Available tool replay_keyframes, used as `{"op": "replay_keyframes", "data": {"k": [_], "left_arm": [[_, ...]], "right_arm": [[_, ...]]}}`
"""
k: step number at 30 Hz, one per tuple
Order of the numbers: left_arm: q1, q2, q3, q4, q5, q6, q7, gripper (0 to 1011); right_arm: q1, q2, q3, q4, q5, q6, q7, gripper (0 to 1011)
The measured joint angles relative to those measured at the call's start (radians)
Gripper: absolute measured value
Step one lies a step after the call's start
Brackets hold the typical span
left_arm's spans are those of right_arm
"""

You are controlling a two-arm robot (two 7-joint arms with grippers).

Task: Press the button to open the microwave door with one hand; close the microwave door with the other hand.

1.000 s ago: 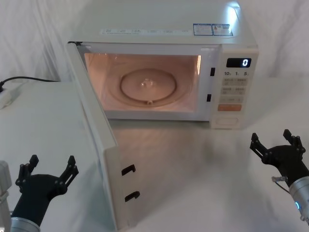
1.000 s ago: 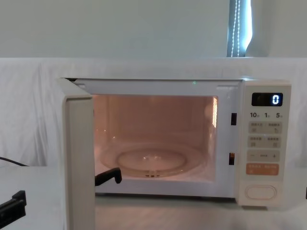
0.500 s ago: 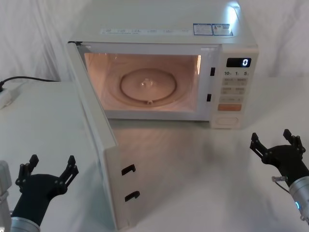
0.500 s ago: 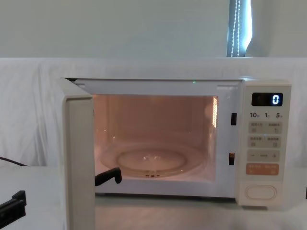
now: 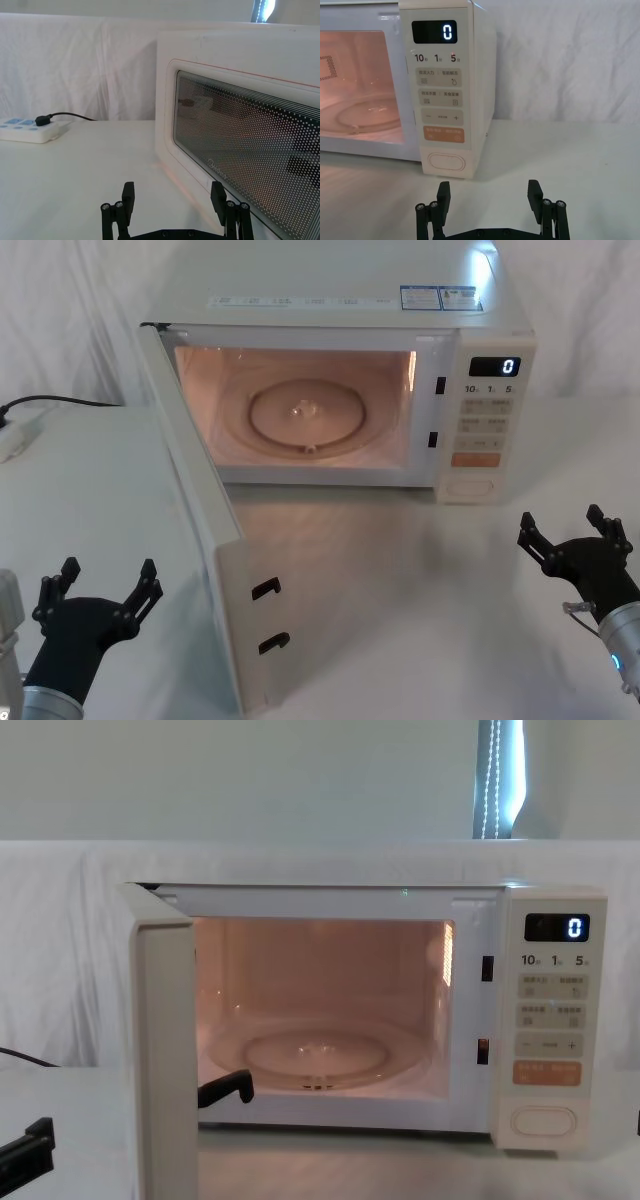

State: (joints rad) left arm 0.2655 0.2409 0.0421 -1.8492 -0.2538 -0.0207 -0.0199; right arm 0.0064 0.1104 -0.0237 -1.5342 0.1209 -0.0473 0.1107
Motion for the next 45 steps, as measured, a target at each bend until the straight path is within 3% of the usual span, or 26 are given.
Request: {"op": "replay_keyframes", "data": {"k": [9,15,34,35,45], "left_arm": [[0.000,0.000,0.000,0.000,0.000,0.000,0.000,1001],[0.000,0.000,0.000,0.000,0.000,0.000,0.000,907],[0.000,0.000,0.000,0.000,0.000,0.000,0.000,323],[0.000,0.000,0.000,0.000,0.000,0.000,0.000,252],[0.000,0.000,0.000,0.000,0.000,0.000,0.000,0]], "right_arm": [[0.000,0.000,0.000,0.000,0.000,0.000,0.000,1002],[0.000,0.000,0.000,0.000,0.000,0.000,0.000,1002],[0.000,0.000,0.000,0.000,0.000,0.000,0.000,1002],[0.000,0.000,0.000,0.000,0.000,0.000,0.000,1002],[0.000,0.000,0.000,0.000,0.000,0.000,0.000,1002]]}}
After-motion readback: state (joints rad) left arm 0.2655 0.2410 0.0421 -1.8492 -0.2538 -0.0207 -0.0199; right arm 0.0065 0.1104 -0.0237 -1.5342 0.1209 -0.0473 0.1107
